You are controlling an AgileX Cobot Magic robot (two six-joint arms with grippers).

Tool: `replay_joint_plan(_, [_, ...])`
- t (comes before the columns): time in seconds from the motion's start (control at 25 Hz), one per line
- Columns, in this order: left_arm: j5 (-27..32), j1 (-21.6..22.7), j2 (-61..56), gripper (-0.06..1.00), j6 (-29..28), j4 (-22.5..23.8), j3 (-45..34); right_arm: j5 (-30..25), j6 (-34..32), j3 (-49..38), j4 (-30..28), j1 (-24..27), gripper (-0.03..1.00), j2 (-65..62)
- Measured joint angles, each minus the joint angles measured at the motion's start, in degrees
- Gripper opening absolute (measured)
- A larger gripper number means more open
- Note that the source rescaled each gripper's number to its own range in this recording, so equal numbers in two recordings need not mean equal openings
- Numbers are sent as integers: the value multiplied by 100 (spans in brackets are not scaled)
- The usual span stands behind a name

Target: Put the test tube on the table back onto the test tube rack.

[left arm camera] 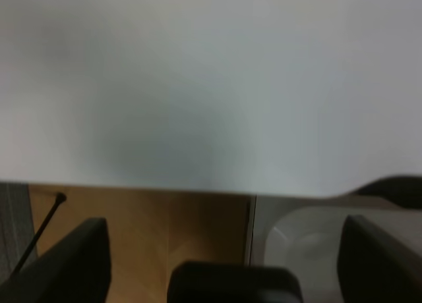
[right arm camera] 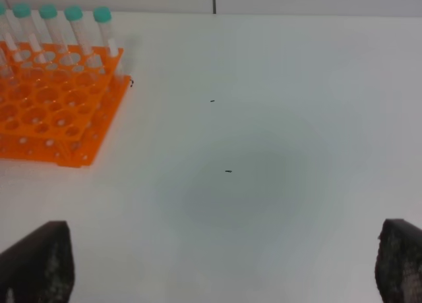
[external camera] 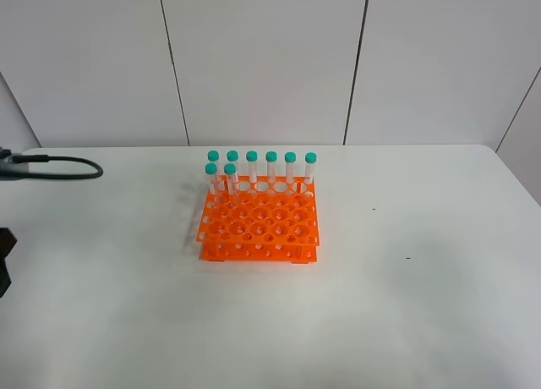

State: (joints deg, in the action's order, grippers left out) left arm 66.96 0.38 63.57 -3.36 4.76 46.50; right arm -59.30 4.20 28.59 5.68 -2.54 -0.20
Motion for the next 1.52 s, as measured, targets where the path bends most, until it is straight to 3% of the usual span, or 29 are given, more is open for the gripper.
replay_joint_plan(0.36, [-211, 0, -2544, 99, 114, -383, -1588, 0, 0, 0, 0, 0, 100, 0])
replay_joint_plan(0.52, [-657, 0, -3574, 99, 299, -401, -1744, 0, 0, 0, 0, 0, 100, 0])
replay_joint_plan(0.72, [-680, 0, -4471, 98, 336, -403, -1855, 0, 0, 0, 0, 0, 100, 0])
replay_joint_plan(1.12, [-680, 0, -4853, 98, 336, -408, -1861, 0, 0, 0, 0, 0, 100, 0])
replay_joint_plan(1.52, [-680, -303, -5419, 98, 336, -414, -1861, 0, 0, 0, 0, 0, 100, 0])
